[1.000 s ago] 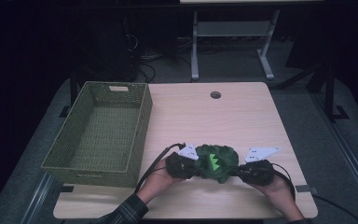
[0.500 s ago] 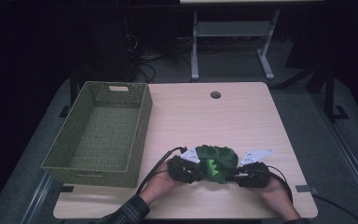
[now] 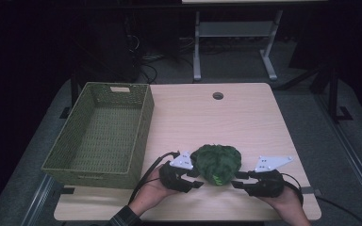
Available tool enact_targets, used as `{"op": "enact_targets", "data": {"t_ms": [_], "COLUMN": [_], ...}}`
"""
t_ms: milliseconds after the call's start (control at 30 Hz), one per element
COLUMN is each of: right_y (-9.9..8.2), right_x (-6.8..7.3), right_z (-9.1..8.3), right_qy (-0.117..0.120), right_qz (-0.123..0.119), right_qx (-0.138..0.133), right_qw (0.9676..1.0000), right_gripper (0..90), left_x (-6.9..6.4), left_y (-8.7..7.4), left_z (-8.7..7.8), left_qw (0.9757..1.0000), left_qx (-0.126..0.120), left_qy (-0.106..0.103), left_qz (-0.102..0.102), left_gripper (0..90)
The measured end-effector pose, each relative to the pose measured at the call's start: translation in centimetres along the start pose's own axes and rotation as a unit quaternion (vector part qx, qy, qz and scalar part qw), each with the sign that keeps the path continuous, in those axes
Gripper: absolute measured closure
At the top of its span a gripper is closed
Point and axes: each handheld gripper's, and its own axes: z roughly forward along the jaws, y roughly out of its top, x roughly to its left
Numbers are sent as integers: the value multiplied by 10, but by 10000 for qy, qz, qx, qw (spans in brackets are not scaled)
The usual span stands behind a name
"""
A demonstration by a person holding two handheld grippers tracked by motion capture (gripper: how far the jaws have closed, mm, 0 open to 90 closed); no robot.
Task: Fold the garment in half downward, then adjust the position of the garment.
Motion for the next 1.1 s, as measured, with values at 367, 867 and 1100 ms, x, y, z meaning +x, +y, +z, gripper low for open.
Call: {"op": "enact_targets", "data": {"t_ms": [367, 867, 1100], "right_y": [16, 2, -6], "right_x": [-18, -24, -24], "right_z": [18, 44, 36], "right_qy": [-327, -316, -376], "right_qz": [77, 93, 126], "right_qx": [168, 806, 869], "right_qw": [9993, 9962, 9954], "right_gripper": [898, 900, 900], "left_x": [26, 38, 37], "left_y": [17, 2, 1], "left_z": [21, 49, 39], "left_qw": [9991, 9963, 9961], "left_qx": [270, 762, 742], "left_qy": [296, 275, 207], "left_qz": [-98, -304, -421], "left_gripper": [867, 892, 880]}}
